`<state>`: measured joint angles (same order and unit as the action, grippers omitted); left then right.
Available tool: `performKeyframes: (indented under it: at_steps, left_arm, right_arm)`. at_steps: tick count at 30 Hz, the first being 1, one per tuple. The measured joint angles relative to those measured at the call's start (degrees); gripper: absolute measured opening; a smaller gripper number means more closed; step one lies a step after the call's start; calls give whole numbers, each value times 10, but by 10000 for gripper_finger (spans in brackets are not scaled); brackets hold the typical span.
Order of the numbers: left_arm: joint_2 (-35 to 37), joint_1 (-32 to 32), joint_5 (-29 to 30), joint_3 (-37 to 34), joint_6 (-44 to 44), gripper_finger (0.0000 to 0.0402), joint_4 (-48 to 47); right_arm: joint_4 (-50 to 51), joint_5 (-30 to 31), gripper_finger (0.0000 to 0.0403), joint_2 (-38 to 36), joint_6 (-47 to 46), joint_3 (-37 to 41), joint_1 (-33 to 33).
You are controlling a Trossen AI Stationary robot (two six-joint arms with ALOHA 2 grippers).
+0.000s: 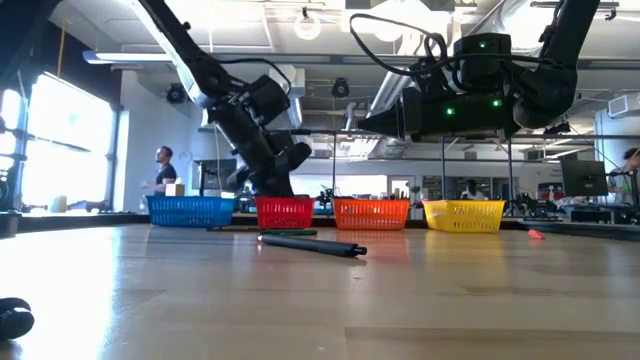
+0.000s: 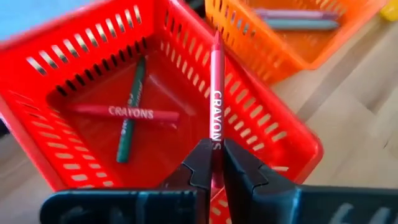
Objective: Sort crayons/erasers/pens/pencils in bins
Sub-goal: Put the red crayon into the red bin, then put the green colored pencil into the yellow bin
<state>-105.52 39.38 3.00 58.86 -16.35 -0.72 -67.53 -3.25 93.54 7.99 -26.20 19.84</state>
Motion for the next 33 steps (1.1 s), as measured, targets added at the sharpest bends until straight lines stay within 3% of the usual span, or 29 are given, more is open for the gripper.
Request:
performKeyframes:
  at_steps: [13, 18, 25, 28, 33]
  left_arm:
    - [-5, 0, 1, 1, 0, 66, 6]
    - [-3, -7, 31, 1, 34, 74, 6]
    - [15, -50, 102, -8, 74, 31, 56]
    - [30, -65, 104, -40, 80, 6, 121]
    - [76, -77, 94, -109, 93, 5, 201]
  right_arm:
    - [5, 0, 0, 0, 0, 0, 0]
    - [10, -7, 0, 0, -17, 0, 0]
    - [1, -39, 0, 0, -51, 0, 0]
    - [8, -39, 0, 0, -55, 0, 0]
    - [8, -37, 0, 0, -60, 0, 0]
